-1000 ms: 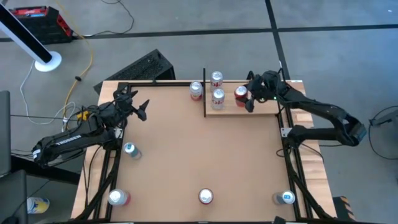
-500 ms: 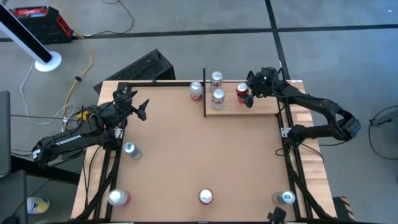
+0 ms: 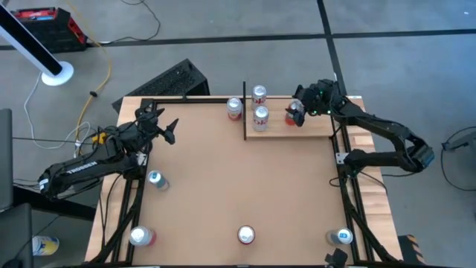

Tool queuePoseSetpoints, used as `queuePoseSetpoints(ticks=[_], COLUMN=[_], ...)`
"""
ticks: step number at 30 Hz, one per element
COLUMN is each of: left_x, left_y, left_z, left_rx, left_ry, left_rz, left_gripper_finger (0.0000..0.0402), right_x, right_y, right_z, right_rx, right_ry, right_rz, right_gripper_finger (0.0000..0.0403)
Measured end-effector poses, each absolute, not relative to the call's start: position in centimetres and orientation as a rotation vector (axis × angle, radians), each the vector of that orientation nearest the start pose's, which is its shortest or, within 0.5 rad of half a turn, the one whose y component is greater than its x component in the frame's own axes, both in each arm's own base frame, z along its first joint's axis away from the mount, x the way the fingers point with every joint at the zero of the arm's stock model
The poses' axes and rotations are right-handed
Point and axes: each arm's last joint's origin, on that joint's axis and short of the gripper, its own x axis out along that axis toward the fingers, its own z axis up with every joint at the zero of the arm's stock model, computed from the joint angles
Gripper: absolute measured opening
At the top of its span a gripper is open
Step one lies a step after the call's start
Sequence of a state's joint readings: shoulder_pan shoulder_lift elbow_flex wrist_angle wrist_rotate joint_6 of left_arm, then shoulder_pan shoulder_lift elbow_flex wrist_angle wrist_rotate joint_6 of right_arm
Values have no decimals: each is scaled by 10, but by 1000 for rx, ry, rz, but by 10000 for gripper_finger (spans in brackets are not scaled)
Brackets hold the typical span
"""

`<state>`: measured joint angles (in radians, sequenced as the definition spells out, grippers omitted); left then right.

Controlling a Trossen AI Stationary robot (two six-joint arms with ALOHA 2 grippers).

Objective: Place canned beverage on shelf
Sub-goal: Put the top orange soda can on the shelf

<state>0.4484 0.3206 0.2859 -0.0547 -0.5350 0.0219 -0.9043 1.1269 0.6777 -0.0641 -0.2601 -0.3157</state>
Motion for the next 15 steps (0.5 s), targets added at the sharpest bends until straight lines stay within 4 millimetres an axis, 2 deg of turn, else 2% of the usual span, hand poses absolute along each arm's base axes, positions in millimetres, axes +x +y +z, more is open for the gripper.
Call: queuePoseSetpoints(ticks=[5,8,15], left_x=[92,92,91], left_y=[60,60,60], left_z=[230,230,230], left_rx=[24,24,31], left_ry=[103,103,111], left_rz=[982,982,981], left_gripper_finger=[341,341,341], right_x=[147,148,165], right_y=[-172,-160,-115], right_z=[268,283,277], right_rx=[-34,19,126], right_ry=[435,378,498], right_rz=[-572,-551,-417], right_gripper_finger=[349,345,296])
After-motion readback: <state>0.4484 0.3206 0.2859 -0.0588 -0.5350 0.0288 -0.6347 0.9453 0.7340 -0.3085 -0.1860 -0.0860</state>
